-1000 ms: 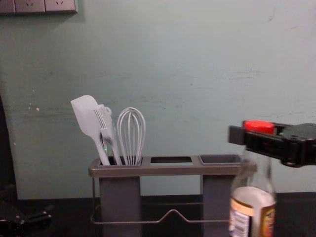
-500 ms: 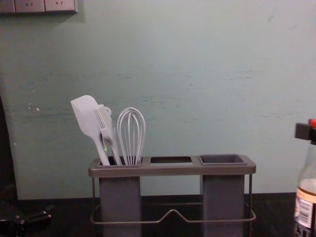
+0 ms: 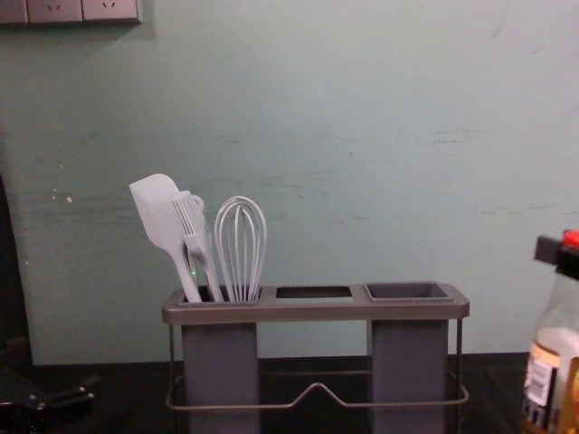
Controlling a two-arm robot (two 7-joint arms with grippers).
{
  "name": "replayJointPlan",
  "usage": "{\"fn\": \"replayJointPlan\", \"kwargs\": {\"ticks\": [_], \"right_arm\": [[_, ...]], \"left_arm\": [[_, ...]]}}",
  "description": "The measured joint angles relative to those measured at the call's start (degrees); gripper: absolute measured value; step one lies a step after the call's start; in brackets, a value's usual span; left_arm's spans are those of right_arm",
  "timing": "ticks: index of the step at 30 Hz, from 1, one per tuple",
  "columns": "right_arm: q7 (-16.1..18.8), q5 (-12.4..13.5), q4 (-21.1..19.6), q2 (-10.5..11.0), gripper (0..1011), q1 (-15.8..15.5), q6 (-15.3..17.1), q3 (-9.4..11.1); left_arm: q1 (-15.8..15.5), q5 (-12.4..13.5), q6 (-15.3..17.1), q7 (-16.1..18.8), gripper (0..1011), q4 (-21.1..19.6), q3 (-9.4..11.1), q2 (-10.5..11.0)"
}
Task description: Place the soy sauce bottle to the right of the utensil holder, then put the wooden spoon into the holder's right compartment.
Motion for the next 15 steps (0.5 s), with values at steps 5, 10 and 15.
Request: {"fn": "replayJointPlan", "kwargs": {"ticks": [5, 10, 15], "right_arm": [[0.52, -1.23, 3.94, -2.29, 392, 2.86, 0.59, -1.58], [0.98, -1.72, 6.77, -4.14, 392, 5.18, 0.99, -2.45], [1.40, -1.70, 8.93, -5.48, 392, 6.35, 0.65, -2.73]], "left_arm": [[0.00, 0.00, 0.00, 0.00, 1005, 0.00, 0.00, 0.00], [0.00, 0.00, 0.00, 0.00, 1005, 0.00, 0.00, 0.00], [0.00, 0.00, 0.00, 0.00, 1005, 0.00, 0.00, 0.00]]}}
